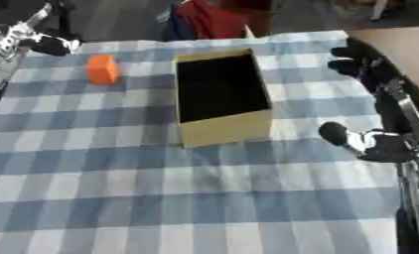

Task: Pick up objects on the table and place them in the box.

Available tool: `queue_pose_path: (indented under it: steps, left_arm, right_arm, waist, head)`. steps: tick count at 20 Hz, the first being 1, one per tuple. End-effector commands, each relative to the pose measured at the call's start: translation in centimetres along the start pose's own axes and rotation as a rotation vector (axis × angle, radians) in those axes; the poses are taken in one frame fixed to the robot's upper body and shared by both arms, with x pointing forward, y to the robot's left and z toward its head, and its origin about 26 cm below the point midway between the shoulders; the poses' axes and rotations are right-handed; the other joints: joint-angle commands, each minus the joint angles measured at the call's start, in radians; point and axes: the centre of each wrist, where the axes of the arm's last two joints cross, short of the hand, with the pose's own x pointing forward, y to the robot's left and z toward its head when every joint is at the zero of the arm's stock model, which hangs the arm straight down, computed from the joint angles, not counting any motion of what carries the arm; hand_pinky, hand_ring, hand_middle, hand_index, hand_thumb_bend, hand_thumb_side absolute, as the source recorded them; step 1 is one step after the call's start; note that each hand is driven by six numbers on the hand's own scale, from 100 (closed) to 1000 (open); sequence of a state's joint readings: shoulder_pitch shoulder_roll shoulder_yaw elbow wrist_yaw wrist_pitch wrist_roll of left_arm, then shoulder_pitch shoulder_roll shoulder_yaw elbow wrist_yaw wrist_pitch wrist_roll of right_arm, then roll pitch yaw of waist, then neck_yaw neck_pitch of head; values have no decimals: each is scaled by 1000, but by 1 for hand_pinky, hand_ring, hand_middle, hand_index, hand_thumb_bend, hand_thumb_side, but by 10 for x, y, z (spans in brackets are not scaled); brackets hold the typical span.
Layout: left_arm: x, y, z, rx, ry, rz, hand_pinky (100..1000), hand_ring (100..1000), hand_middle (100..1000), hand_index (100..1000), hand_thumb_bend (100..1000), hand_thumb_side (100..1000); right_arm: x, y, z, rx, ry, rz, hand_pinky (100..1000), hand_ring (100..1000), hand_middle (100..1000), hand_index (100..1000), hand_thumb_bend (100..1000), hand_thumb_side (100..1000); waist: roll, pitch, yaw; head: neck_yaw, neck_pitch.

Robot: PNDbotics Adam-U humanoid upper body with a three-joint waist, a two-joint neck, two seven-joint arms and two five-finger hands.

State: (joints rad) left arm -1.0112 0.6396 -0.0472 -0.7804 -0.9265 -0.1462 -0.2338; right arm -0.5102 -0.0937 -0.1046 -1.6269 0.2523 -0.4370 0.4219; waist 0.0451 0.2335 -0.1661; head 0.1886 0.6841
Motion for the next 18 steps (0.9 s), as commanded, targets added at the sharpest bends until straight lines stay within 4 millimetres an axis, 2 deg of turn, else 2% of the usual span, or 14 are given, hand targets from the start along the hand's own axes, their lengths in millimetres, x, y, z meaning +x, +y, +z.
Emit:
queue_pose_path:
  steps: [1,6,10,13,18]
  left_arm:
    - [-4,15,2,-32,-9,-37,829,822,835,892,237,187]
    - [-3,11,2,-104,-27,-56,833,825,841,906,251,122]
    - [-2,7,2,-132,-43,-56,835,830,849,912,301,241]
    - [-2,3,2,-143,-40,-55,838,838,863,915,341,296]
    - [0,0,2,-123,-33,-56,836,836,862,910,320,255]
  right_arm:
    - [6,-10,-6,-2,-28,24,870,836,855,1000,714,597]
    - [6,-10,-6,-1,-31,23,870,836,854,1000,713,598]
    - [6,-10,-7,-1,-32,24,870,836,854,1000,712,598]
    - [6,-11,-7,-2,-34,24,871,836,854,1000,712,597]
    - [7,-12,-8,-1,-38,25,871,836,854,1000,711,597]
  waist:
    - [-1,-16,0]
    - [-2,-15,-2]
    - [-3,-12,-1]
    - [-3,-9,-1]
    - [-1,-3,-4]
  head:
    - [1,-10]
    - [2,-11]
    - [1,-12]
    - [1,-14]
    - [1,-19]
